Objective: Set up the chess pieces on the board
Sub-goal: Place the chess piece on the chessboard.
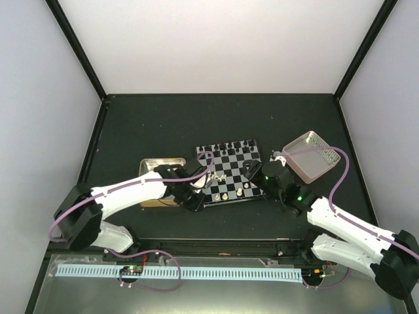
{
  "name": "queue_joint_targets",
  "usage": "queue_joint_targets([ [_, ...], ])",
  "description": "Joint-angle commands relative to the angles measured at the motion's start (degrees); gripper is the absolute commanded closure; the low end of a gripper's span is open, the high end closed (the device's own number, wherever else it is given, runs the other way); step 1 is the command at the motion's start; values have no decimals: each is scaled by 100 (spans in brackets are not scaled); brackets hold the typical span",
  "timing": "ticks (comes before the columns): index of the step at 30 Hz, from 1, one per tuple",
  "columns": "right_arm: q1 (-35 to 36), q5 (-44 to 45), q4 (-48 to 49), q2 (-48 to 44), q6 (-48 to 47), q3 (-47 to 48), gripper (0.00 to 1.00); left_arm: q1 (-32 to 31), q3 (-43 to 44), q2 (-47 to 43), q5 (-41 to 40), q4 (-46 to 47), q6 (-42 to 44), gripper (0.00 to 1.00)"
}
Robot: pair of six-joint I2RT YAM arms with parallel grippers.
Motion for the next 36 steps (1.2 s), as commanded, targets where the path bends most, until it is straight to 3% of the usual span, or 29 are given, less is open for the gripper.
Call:
queue_joint_targets([
  [1, -20, 784, -389, -180, -418, -139, 36, 82, 554, 554, 354, -826, 154, 98],
  [17, -22, 1073, -590, -471, -918, -148, 35, 341, 1807, 2015, 128, -1299, 397, 96],
  [36, -25, 1153, -571, -548, -934, -216, 34, 462, 1914, 2445, 81, -1078, 342, 91],
])
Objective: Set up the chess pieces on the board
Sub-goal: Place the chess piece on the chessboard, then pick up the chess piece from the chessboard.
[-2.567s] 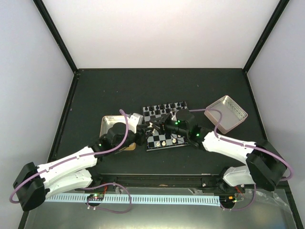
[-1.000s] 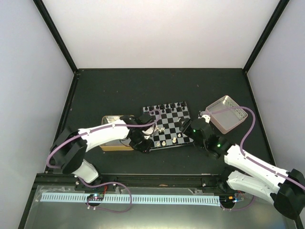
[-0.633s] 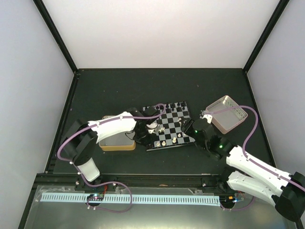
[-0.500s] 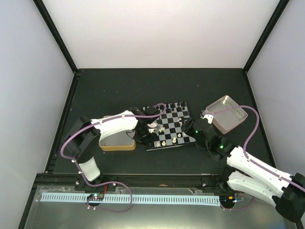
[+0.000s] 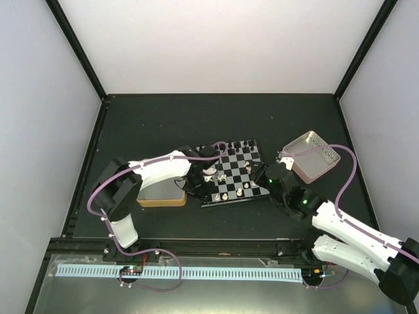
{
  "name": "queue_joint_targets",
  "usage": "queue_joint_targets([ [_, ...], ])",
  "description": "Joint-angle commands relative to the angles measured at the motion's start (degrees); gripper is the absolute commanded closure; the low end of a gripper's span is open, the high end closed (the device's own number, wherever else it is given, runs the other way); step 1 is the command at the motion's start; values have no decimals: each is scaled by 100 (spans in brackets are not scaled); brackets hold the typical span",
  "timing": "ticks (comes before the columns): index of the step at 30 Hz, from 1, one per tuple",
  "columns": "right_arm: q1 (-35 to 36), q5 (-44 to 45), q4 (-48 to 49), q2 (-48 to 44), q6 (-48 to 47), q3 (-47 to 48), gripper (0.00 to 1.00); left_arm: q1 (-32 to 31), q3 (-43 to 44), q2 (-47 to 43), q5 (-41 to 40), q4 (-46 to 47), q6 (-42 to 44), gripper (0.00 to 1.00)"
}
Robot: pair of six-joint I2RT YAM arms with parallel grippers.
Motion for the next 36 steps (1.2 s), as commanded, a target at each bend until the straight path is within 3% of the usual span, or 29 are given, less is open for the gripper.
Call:
queue_joint_targets([
  [1, -17, 236, 54, -66, -1, -78, 34, 48, 201, 155, 39, 42, 42, 91],
  [10, -15, 192, 98, -24, 21, -95, 34, 50, 263, 132, 31, 38, 69, 75],
  [17, -22, 169, 125, 12, 10, -97, 34, 56, 287, 88, -12, 75, 64, 75],
  [22, -17, 125, 133, 3, -96, -71, 33, 56, 359, -122, -105, 55, 52, 66],
  [27, -22, -257, 200, 41, -479, 40, 32, 132, 464, -761, -567, 249, -32, 53],
  [33, -21, -870, 318, 397, -1015, 224, 32, 177, -4, -2115, -1557, 855, -153, 49],
  [36, -18, -1194, -48, 1020, -1548, 821, 33, 197, -407, -3107, -2159, 1179, -117, 48],
])
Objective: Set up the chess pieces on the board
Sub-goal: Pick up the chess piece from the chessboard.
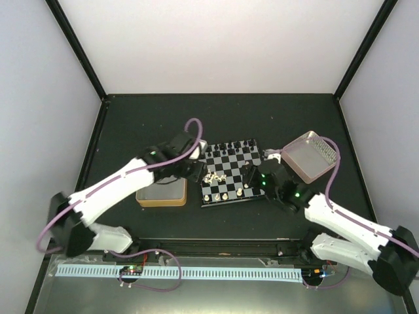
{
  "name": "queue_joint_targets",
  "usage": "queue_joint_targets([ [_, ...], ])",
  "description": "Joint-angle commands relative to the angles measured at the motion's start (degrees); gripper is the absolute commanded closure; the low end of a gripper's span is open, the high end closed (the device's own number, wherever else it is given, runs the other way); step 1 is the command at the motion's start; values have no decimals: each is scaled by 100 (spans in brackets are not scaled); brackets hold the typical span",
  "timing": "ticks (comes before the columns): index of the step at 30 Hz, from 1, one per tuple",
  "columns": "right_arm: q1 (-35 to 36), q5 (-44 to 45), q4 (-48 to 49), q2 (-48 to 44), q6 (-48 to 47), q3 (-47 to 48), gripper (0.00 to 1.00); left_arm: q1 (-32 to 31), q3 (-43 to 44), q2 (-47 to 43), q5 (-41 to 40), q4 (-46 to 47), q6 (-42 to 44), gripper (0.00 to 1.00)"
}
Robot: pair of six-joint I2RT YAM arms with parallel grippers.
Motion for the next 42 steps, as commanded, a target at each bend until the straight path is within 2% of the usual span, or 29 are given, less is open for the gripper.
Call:
queue_joint_targets([
  [1, -24, -697, -293, 860, -969, 935, 34, 54, -519, -1336, -1150, 617, -10, 47],
  [6, 117, -834, -1096, 2239, -1277, 1978, 45, 59, -1358, -3157, -1825, 1440, 286, 38],
  [9, 328, -678, -1336, 2921, -1243, 2495, 49, 57, -1816, -4107, -1943, 1794, 509, 26],
  [11, 423, -598, -1464, 3313, -1179, 2787, 51, 68, -2019, -4626, -2086, 1921, 596, 21],
  [15, 556, -451, -1746, 4038, -1049, 3276, 58, 71, -2258, -5257, -2270, 2034, 697, 17],
  [20, 689, 55, -2213, 4517, -779, 3565, 66, 64, -2283, -5376, -2262, 1912, 734, 16],
  [25, 682, 194, -2291, 4671, -643, 3567, 73, 75, -2275, -5436, -2237, 1871, 689, 16],
  [42, 685, 220, -2083, 5218, -575, 3709, 67, 76, -2317, -5517, -2200, 1822, 641, 16],
])
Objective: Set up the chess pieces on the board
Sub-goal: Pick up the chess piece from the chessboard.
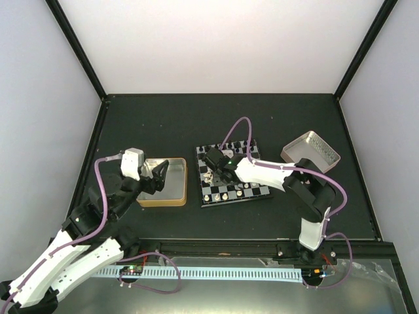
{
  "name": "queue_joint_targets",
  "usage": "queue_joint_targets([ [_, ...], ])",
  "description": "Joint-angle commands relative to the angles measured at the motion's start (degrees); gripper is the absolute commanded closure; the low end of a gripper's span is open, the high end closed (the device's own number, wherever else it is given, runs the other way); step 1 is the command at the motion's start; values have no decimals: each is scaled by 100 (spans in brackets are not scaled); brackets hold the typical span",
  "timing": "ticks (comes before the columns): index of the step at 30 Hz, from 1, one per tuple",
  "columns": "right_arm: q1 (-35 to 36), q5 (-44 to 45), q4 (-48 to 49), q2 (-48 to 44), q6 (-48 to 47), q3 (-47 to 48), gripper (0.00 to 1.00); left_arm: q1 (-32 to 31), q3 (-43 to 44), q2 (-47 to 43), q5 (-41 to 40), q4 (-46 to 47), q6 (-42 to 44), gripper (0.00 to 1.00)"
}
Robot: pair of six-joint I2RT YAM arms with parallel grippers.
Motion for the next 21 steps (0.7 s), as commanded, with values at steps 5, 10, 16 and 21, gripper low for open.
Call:
queue_joint_targets([
  [5, 32, 294, 71, 219, 158, 165, 68, 28, 7, -34, -26, 43, 41, 16],
  [10, 32, 303, 39, 273, 153, 114, 77, 35, 14, -8, -28, 43, 55, 15],
  [16, 32, 252, 84, 226, 132, 23, 92, 30, 15, 52, -97, 92, 70, 14],
  [21, 33, 467, 664, -367, -239, -354, 92, 34, 47, 194, -28, 105, 5, 13],
])
